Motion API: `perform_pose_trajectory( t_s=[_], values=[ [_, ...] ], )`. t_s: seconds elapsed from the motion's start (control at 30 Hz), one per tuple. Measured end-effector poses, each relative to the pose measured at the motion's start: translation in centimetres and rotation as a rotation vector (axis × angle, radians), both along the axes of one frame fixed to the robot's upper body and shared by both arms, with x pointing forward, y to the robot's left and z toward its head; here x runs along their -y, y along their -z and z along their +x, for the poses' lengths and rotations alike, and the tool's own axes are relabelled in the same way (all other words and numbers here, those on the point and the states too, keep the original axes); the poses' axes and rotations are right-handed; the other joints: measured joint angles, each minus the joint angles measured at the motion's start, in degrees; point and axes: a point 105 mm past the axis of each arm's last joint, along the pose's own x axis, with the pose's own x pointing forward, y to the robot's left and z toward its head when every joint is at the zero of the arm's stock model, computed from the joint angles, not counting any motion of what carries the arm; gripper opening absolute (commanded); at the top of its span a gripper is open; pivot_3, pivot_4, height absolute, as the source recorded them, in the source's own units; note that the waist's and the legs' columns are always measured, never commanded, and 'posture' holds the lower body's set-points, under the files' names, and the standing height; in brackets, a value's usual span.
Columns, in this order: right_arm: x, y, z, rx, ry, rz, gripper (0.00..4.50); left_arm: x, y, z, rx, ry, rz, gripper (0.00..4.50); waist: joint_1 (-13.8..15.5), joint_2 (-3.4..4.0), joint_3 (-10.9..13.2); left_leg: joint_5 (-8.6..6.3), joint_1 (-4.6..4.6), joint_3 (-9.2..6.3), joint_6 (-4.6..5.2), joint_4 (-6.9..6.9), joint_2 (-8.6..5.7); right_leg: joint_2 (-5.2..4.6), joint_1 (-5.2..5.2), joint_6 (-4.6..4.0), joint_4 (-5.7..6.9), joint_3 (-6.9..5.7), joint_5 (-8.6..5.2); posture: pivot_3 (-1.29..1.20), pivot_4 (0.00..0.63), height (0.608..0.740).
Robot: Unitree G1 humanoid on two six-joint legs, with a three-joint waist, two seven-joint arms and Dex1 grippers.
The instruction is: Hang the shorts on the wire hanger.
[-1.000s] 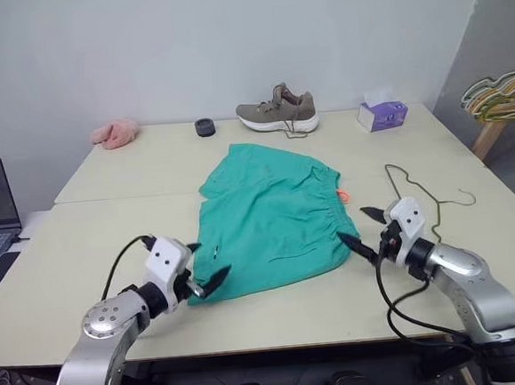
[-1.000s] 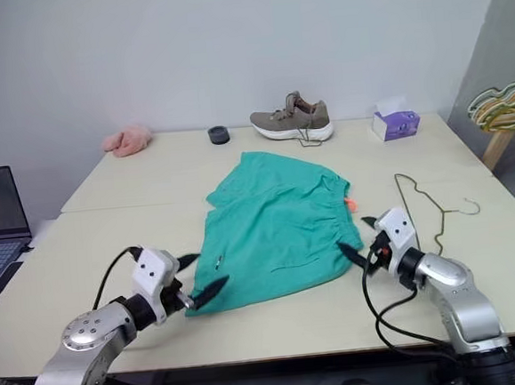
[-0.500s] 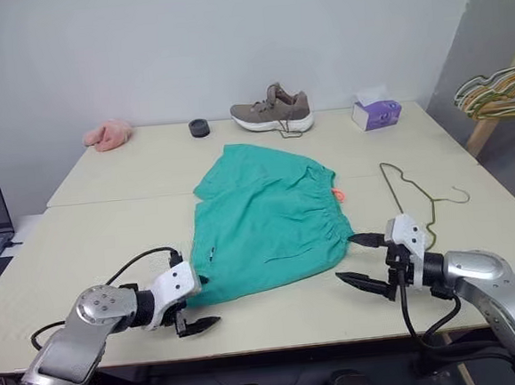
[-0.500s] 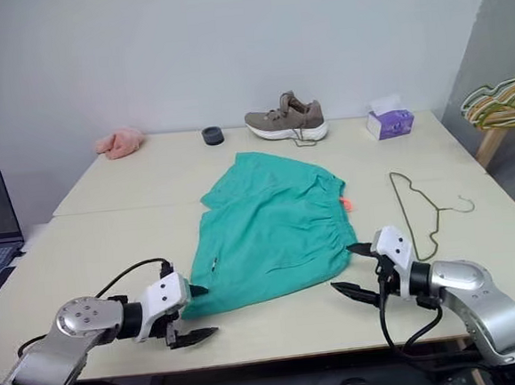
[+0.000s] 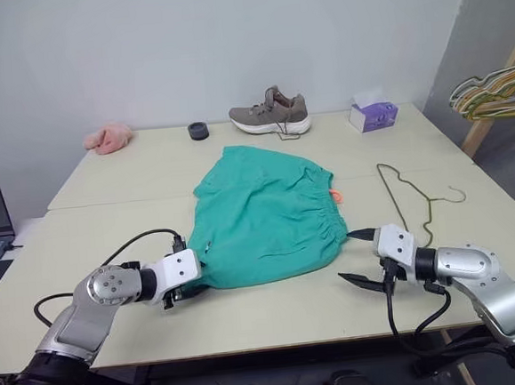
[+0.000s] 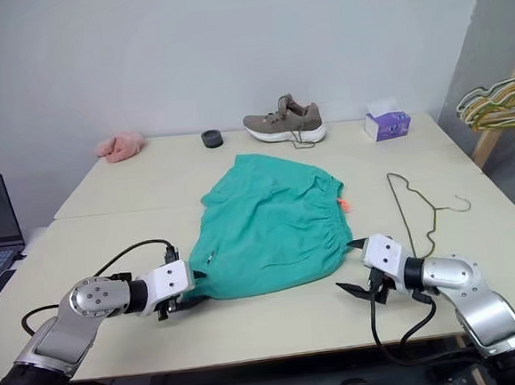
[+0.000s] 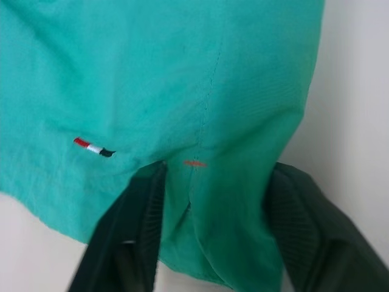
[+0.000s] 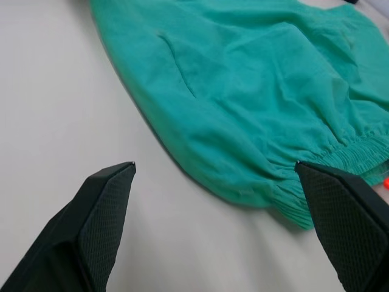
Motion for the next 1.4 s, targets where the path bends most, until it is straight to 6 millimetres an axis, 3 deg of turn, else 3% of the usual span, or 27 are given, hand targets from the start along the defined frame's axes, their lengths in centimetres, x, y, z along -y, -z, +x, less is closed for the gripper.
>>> perform_pose_trajectory(
  t_s=[0.13, 0.27, 0.37, 0.47, 0.63, 0.83, 1.0, 1.27, 1.4],
  values=[
    [-1.3, 0.7, 0.7, 0.059, -0.081, -0.062, 4.50, -0.2, -0.2, 0.9, 0.035, -0.041, -0.021, 0.06, -0.3, -0.04, 0.0, 0.00, -0.46, 0.00, -0.01, 0.02, -0.01, 0.00, -0.18, 0.00, 0.00, 0.02, 0.02, -0.13, 0.000, 0.740],
    [-4.0, 1.3, 2.2, 0.136, -0.143, -0.088, 4.50, 0.6, -2.1, 2.2, 0.086, -0.064, -0.109, 0.03, -0.9, -0.12, 0.0, 0.00, -0.54, -0.04, -0.01, 0.02, -0.01, -0.01, -0.24, -0.02, 0.01, 0.00, 0.03, -0.12, 0.000, 0.740],
    [-5.0, 2.1, 3.6, 0.163, -0.150, -0.133, 4.50, 0.5, -2.8, 2.3, 0.096, -0.061, -0.123, 0.03, -1.5, -0.12, 0.0, 0.00, -0.54, -0.04, -0.01, 0.02, -0.03, -0.01, -0.24, -0.02, 0.01, 0.02, 0.04, -0.11, 0.000, 0.740],
    [-5.1, 2.2, 4.8, 0.191, -0.139, -0.161, 3.94, 0.4, -2.9, 1.9, 0.086, -0.052, -0.123, 0.00, -1.5, -0.12, 0.0, 0.00, -0.54, -0.06, -0.01, 0.02, -0.04, -0.02, -0.24, -0.05, 0.01, 0.01, 0.05, -0.10, 0.000, 0.740],
    [-3.9, 2.2, 6.2, 0.197, -0.105, -0.205, 2.15, -0.2, -2.5, 0.4, 0.018, -0.018, -0.112, 0.00, -1.5, -0.11, 0.0, 0.00, -0.54, -0.10, 0.00, 0.02, -0.04, -0.02, -0.25, -0.17, 0.03, -0.01, 0.11, -0.10, 0.000, 0.740],
    [-4.2, 0.8, 6.3, 0.209, -0.182, -0.205, 0.09, -0.4, -2.5, -0.5, -0.022, 0.029, -0.080, 0.00, -1.6, -0.11, 0.0, 0.00, -0.53, -0.10, 0.00, 0.03, -0.04, -0.01, -0.23, -0.31, 0.04, -0.03, 0.20, -0.10, 0.000, 0.740],
    [-3.8, 0.2, 4.7, 0.160, -0.305, -0.232, 0.03, -0.6, -1.8, -3.6, -0.168, 0.121, -0.042, 0.00, -1.6, -0.09, 0.0, 0.00, -0.55, -0.09, 0.00, 0.02, -0.03, -0.02, -0.24, -0.36, 0.02, -0.01, 0.20, -0.10, 0.000, 0.740],
    [-2.2, -0.3, -1.4, -0.062, -0.530, -0.260, 0.03, -0.1, -2.3, -10.3, -0.505, 0.288, -0.075, 0.00, -1.5, -0.07, 0.0, -0.04, -0.52, -0.08, 0.06, 0.02, 0.01, -0.02, -0.21, -0.14, 0.01, -0.04, 0.01, -0.10, 0.000, 0.740],
    [-1.7, -0.6, -4.9, -0.200, -0.600, -0.266, 0.03, 0.0, -3.2, -12.4, -0.594, 0.341, -0.080, 0.00, -1.3, 0.05, 0.1, -0.04, -0.43, -0.12, 0.07, 0.02, 0.06, -0.01, -0.14, -0.20, 0.03, -0.13, -0.04, -0.10, 0.000, 0.740]
  ],
)
